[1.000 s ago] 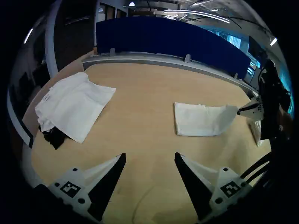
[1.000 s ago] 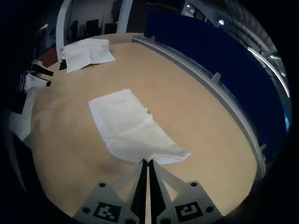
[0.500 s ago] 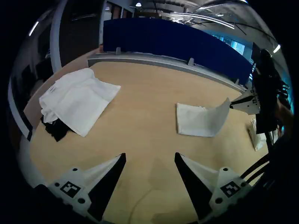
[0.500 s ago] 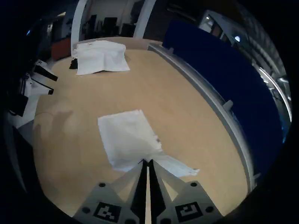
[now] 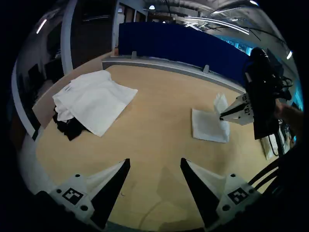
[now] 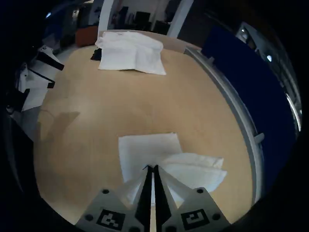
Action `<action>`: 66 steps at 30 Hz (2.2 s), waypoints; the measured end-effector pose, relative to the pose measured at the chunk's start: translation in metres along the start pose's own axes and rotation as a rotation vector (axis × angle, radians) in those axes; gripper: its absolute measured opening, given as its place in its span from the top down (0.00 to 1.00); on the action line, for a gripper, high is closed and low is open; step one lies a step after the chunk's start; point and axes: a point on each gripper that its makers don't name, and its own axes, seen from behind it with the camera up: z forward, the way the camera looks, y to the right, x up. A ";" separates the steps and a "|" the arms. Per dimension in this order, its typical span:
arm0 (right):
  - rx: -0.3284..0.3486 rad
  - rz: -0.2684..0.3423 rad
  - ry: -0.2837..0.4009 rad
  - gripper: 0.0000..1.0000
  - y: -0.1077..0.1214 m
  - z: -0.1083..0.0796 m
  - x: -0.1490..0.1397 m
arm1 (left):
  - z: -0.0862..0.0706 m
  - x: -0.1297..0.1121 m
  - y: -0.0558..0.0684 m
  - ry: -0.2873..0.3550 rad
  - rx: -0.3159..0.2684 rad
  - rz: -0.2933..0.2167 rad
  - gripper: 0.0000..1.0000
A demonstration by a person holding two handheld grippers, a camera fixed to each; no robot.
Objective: Fold towel
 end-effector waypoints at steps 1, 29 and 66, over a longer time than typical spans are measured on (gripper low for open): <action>0.012 0.002 0.000 0.97 -0.004 0.008 0.002 | -0.001 -0.001 -0.001 0.000 0.003 -0.004 0.03; 0.031 0.121 0.023 0.35 -0.016 0.027 -0.003 | -0.004 -0.007 0.006 -0.005 -0.003 -0.023 0.03; -0.022 0.348 -0.074 0.53 -0.034 0.001 -0.095 | -0.005 -0.009 0.015 -0.009 -0.026 -0.008 0.03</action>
